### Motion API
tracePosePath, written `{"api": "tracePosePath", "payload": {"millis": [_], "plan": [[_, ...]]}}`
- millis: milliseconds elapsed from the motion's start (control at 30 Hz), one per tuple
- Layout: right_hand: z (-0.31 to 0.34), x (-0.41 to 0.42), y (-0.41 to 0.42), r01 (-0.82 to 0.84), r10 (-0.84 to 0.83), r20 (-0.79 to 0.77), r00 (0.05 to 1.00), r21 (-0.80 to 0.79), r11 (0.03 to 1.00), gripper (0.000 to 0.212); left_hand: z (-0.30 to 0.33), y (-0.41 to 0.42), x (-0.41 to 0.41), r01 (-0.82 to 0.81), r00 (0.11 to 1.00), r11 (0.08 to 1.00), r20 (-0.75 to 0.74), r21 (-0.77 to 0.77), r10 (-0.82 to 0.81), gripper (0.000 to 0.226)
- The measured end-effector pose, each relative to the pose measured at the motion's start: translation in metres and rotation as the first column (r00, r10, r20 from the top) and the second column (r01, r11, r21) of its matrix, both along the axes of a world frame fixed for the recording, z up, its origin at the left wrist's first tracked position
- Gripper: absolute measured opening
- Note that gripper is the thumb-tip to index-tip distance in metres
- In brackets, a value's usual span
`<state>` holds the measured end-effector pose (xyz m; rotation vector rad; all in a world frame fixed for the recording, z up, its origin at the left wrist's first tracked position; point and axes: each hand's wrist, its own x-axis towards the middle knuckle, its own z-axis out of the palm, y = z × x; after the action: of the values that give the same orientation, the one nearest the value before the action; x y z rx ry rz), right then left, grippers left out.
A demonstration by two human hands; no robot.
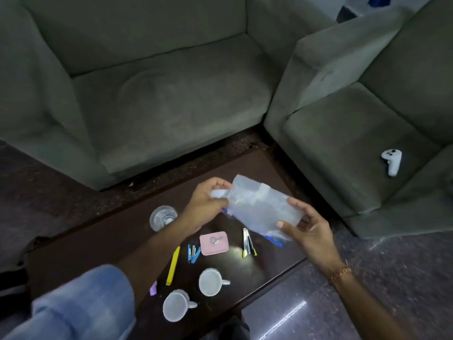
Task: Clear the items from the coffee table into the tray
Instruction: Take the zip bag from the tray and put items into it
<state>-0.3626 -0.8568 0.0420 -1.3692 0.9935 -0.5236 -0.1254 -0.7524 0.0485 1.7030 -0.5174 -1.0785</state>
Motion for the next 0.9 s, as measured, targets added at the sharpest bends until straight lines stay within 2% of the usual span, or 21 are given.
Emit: {"api": "tracePosePath", "payload": {"millis": [100,167,267,333,433,567,700,767,900], "plan": [[-0.038,-0.008,-0.015,0.065,-0.09,-0.163,0.983,-0.151,0.986,0.063,-0.037,-0.054,-0.002,0.132,0.968,0.991,0.215,0.003,-0.13,0.032],[-0.065,-0.008,-0.024,0.075,-0.138,-0.237,0.962,-0.255,0.964,0.07,-0.062,-0.084,-0.004,0.243,0.907,0.97,0.349,0.02,-0.235,0.031],[-0.109,-0.005,-0.032,0.072,-0.161,-0.305,0.939,-0.283,0.956,0.082,-0.097,-0.114,-0.003,0.358,0.792,0.931,0.505,0.072,-0.344,0.034],[-0.137,-0.002,-0.035,0.052,-0.158,-0.38,0.911,-0.275,0.96,0.087,-0.119,-0.127,-0.002,0.441,0.694,0.885,0.569,0.148,-0.441,0.037],[-0.176,0.001,-0.036,0.0,-0.123,-0.451,0.884,-0.262,0.965,0.089,-0.148,-0.143,-0.006,0.547,0.472,0.775,0.647,0.317,-0.598,0.044],[-0.209,0.004,-0.039,-0.101,-0.11,-0.553,0.826,-0.338,0.936,0.079,-0.174,-0.157,-0.009,0.569,0.263,0.65,0.637,0.504,-0.725,0.06],[-0.225,0.008,-0.042,-0.272,-0.138,-0.744,0.654,-0.402,0.874,0.076,-0.195,-0.162,-0.008,0.516,0.071,0.543,0.598,0.663,-0.798,0.084],[-0.231,0.007,-0.044,-0.361,-0.116,-0.797,0.592,-0.392,0.846,0.076,-0.204,-0.161,-0.007,0.487,-0.008,0.505,0.581,0.713,-0.814,0.086],[-0.24,0.004,-0.042,-0.482,-0.004,-0.883,0.47,-0.26,0.837,0.079,-0.213,-0.155,-0.007,0.436,-0.153,0.446,0.553,0.782,-0.819,0.088]]}}
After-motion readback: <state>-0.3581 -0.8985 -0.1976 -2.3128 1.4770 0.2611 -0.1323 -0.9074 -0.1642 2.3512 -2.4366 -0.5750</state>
